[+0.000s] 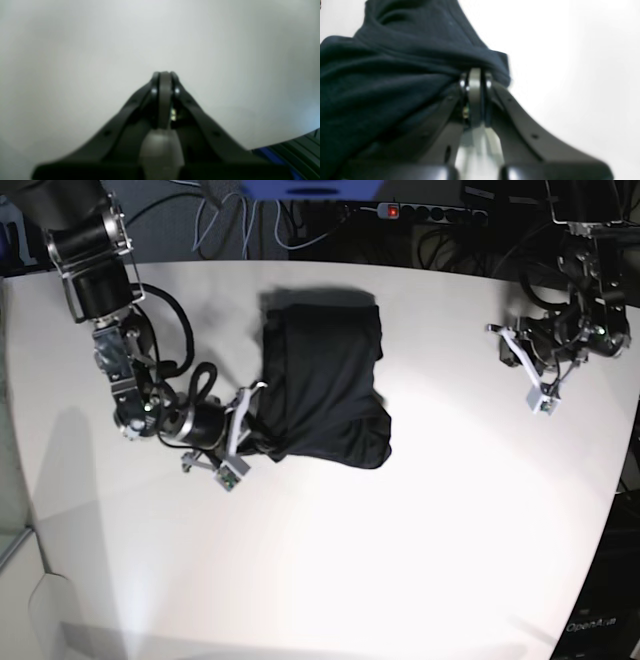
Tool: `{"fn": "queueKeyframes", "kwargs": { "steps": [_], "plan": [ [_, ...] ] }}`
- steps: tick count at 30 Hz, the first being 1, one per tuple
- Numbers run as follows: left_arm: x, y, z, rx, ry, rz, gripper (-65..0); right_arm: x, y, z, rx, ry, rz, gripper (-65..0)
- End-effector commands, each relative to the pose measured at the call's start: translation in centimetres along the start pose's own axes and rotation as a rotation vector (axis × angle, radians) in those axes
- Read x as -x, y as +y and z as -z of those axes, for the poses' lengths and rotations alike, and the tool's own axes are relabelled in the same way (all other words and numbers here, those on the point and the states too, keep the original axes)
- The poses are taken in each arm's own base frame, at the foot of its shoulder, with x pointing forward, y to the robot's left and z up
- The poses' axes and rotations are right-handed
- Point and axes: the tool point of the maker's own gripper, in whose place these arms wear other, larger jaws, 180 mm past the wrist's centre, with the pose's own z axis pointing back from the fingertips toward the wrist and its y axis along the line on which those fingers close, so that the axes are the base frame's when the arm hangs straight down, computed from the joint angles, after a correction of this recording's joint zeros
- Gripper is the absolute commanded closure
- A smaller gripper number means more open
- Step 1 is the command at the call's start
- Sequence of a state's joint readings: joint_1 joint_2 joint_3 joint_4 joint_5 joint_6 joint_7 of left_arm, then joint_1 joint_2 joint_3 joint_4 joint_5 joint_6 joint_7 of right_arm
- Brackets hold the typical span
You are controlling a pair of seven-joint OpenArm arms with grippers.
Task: Fold the T-shirt properly
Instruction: 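Press the bundle's side edge flat with the right gripper, then press the bundle's other side edge with the left gripper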
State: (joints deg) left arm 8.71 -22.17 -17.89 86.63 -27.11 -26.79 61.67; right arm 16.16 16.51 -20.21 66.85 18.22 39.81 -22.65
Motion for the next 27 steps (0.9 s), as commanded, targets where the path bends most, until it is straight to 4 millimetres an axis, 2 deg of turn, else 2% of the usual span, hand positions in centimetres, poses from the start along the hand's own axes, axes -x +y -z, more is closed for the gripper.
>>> {"fn": "queueKeyframes", "kwargs": {
  "steps": [1,5,7,9,11,14,20,23,27],
  "plan": [
    [-1.2,0.5,-0.6,-0.010,-0.032,0.014,0.0,-2.2,-1.4,-0.7,0.032,-0.063,-0.011,-0.2],
    [-1.1,0.5,-0.6,-0.010,-0.032,0.015,0.0,-1.8,-4.3,-2.6,0.118,-0.073,0.024,-0.2],
    [-1.4,0.4,-0.6,-0.009,-0.035,0.016,0.0,-1.4,-5.1,-3.2,0.141,-0.076,0.043,-0.2],
    [-1.4,0.4,-0.6,-0.005,-0.040,0.014,0.0,-0.1,-5.9,-4.3,0.168,-0.064,0.065,-0.2],
    [-1.5,0.2,-0.5,-0.001,-0.043,0.012,0.0,0.4,-6.0,-5.0,0.182,-0.068,0.078,-0.2],
    [-1.7,-0.8,0.0,0.020,-0.055,-0.005,0.0,1.6,-5.0,-6.0,0.192,-0.076,0.097,-0.2],
    [-5.4,-2.7,0.4,0.059,-0.137,-0.013,0.0,3.4,-1.0,-6.2,0.155,-0.079,0.120,-0.2],
    [-8.0,-3.9,0.5,0.087,-0.201,-0.023,0.0,4.5,1.1,-6.3,0.131,-0.069,0.135,-0.2],
    [-13.0,-5.8,0.1,0.132,-0.310,-0.035,0.0,5.5,3.7,-6.3,0.101,-0.066,0.162,-0.2]
  ]
}}
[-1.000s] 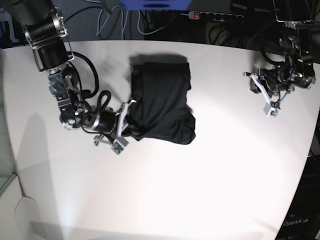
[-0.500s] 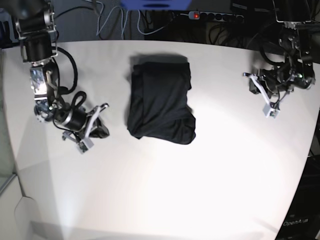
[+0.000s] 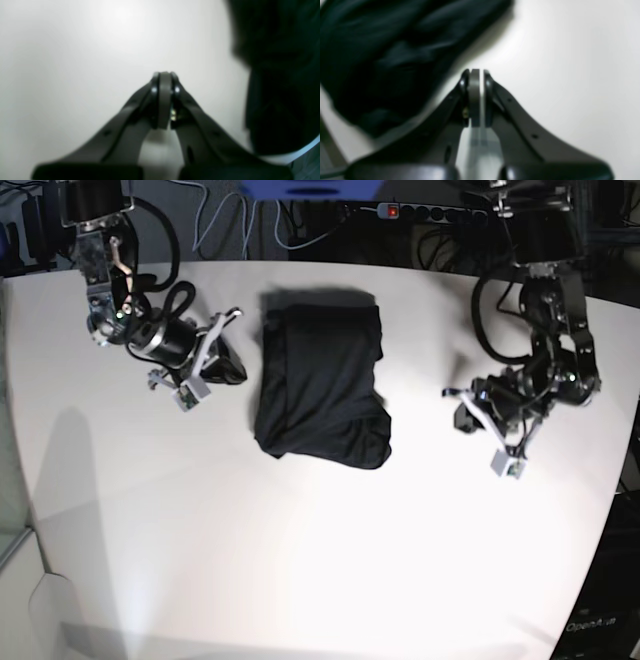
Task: Fold the T-shirt properly
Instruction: 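Press the bundle's other side edge with the left gripper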
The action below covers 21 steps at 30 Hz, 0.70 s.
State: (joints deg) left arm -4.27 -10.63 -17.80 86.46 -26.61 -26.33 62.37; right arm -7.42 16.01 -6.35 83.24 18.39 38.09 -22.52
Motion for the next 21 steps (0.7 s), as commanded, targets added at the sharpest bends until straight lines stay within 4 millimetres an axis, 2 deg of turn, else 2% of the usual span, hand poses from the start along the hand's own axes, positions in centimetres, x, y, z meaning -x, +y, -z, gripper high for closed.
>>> {"fn": "queueKeyframes", "kwargs": {
  "steps": [1,4,9,12,16,21],
  "plan": [
    [-3.3,-0.7,-0.3,0.017,-0.089,0.013,0.0,-1.2,0.0,-0.3,0.000,-0.047,-0.005,-0.2],
    [-6.5,-2.2,0.3,0.054,-0.153,0.004,0.0,0.2,1.3,-0.5,-0.016,-0.027,0.019,-0.2],
    [-8.3,-2.0,3.3,0.104,-0.134,-0.080,0.0,1.8,2.5,-0.7,-0.031,-0.006,0.056,0.0],
    [-7.8,-1.8,5.0,0.120,-0.146,-0.128,0.0,2.4,2.9,-0.8,-0.034,0.006,0.065,0.0],
    [-6.9,-4.1,7.5,0.165,-0.122,-0.080,0.0,2.7,2.9,-0.9,-0.035,0.011,0.067,0.0],
    [-4.8,-6.9,10.2,0.218,-0.066,-0.069,0.0,2.6,3.0,-0.8,-0.035,0.010,0.068,0.0]
  ]
}}
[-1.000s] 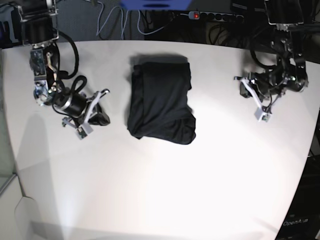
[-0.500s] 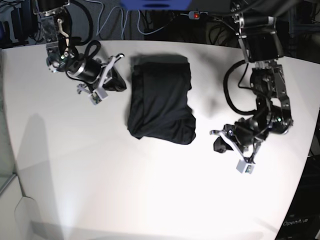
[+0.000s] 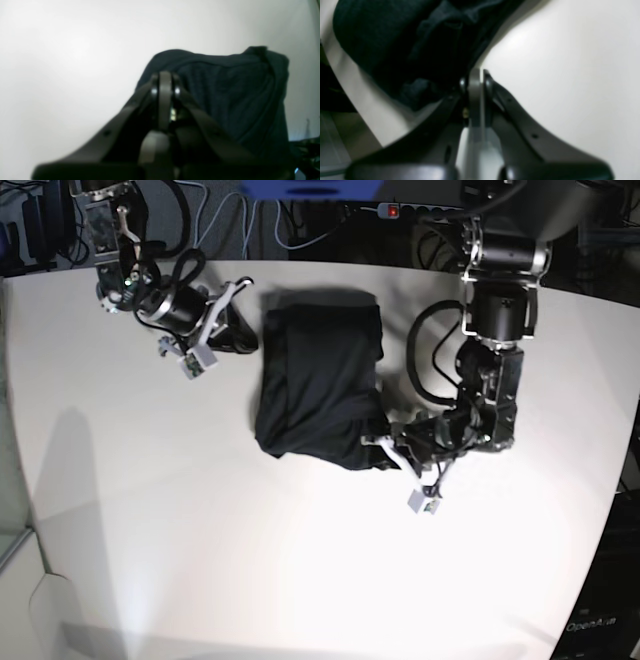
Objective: Fold the T-shirt properly
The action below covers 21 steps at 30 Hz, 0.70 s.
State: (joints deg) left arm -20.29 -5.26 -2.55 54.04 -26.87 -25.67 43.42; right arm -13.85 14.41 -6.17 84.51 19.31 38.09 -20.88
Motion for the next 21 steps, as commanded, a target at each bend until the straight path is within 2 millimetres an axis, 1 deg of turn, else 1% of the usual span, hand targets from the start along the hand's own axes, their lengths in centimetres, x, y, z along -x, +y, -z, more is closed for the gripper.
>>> {"fn": "queueKeyframes", "kwargs": {
  "steps": [1,6,8,11,13,14,17,18,19,20,21],
  "plan": [
    [-2.2,-0.9,0.1,0.023,-0.059,0.011,0.0,-0.4,-0.2,-0.2,0.004,-0.002,-0.016,0.0],
    [-2.6,-1.2,0.5,0.032,-0.084,-0.005,0.0,-0.3,-0.2,-0.2,0.004,-0.001,-0.015,0.0],
    [-3.0,-1.5,0.5,0.042,-0.103,-0.011,0.0,-0.2,-0.1,-0.1,0.003,0.000,-0.012,0.0],
    [-3.4,-2.8,0.9,0.065,-0.121,-0.013,0.0,-0.2,-0.1,-0.1,0.003,0.000,-0.012,0.0],
    [-3.6,-2.7,0.8,0.064,-0.126,-0.010,0.0,-0.3,-0.2,-0.2,0.004,0.000,-0.016,0.0],
    [-4.1,-2.4,0.4,0.057,-0.143,-0.013,0.0,-0.4,-0.4,-0.2,0.006,-0.001,-0.018,0.0],
    [-6.0,0.5,-1.9,0.003,-0.210,-0.038,0.0,-0.9,-2.1,-1.0,0.049,-0.011,-0.022,0.0],
    [-6.6,1.2,-2.8,-0.013,-0.236,-0.042,0.0,-1.0,-2.3,-1.2,0.055,-0.014,-0.023,0.0],
    [-7.6,2.3,-4.0,-0.037,-0.267,-0.035,0.0,-1.4,-2.7,-1.4,0.064,-0.020,-0.035,0.0],
    [-7.8,3.6,-5.3,-0.064,-0.273,-0.025,0.0,-2.1,-3.3,-2.1,0.079,-0.028,-0.063,0.0],
    [-7.4,4.6,-6.2,-0.087,-0.257,-0.023,0.0,-2.5,-3.4,-2.5,0.084,-0.033,-0.078,0.0]
  ]
}}
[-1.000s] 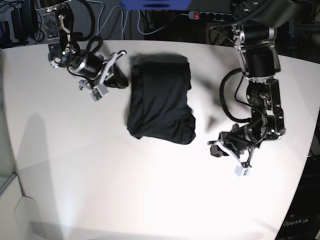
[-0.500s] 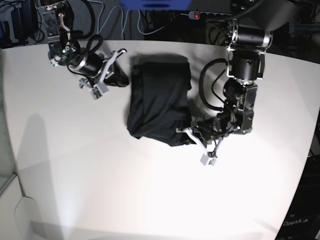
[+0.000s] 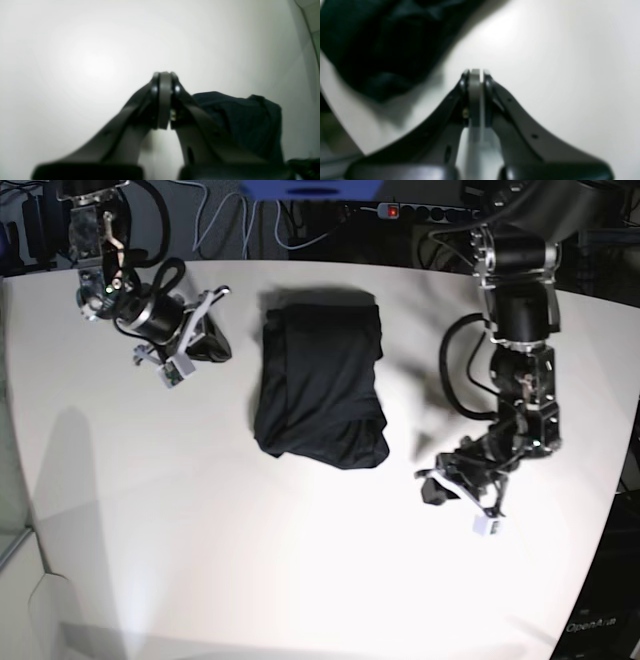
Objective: Fold the T-shirt properly
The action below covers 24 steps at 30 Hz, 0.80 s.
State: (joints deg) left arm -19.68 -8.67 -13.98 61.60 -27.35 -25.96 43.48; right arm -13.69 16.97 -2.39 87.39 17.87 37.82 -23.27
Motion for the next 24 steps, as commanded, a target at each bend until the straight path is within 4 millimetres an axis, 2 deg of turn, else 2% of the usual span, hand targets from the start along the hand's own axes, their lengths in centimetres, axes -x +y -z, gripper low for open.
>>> {"fn": "queueKeyframes", "kwargs": {
  "steps": [1,3,6,10,14,17,20,24],
  "plan": [
    [-1.8,0.1,-0.8,0.006,-0.046,0.018,0.0,-2.1,-0.5,-0.8,0.007,-0.068,-0.024,0.0],
    [-2.4,1.7,-2.8,-0.037,-0.062,0.026,0.0,-2.7,-1.6,-2.1,0.049,-0.088,-0.031,0.0],
    [-1.7,4.3,-5.7,-0.108,-0.052,0.040,0.0,-2.9,-3.2,-3.9,0.110,-0.099,-0.038,0.0],
    [2.5,8.7,-10.3,-0.230,0.041,0.049,0.0,-0.9,-5.2,-6.8,0.198,-0.074,-0.004,0.0],
    [8.6,12.6,-15.2,-0.341,0.178,0.056,0.0,2.3,-6.6,-10.0,0.286,-0.024,0.053,0.0],
    [11.8,13.4,-17.4,-0.349,0.249,0.084,0.0,4.3,-7.0,-11.8,0.323,0.017,0.081,0.0],
    [14.9,12.7,-18.6,-0.294,0.306,0.132,0.0,6.4,-6.5,-13.1,0.340,0.061,0.111,0.0],
    [17.6,12.3,-19.7,-0.269,0.364,0.136,0.0,8.1,-6.0,-14.2,0.356,0.094,0.145,0.0]
  ]
}}
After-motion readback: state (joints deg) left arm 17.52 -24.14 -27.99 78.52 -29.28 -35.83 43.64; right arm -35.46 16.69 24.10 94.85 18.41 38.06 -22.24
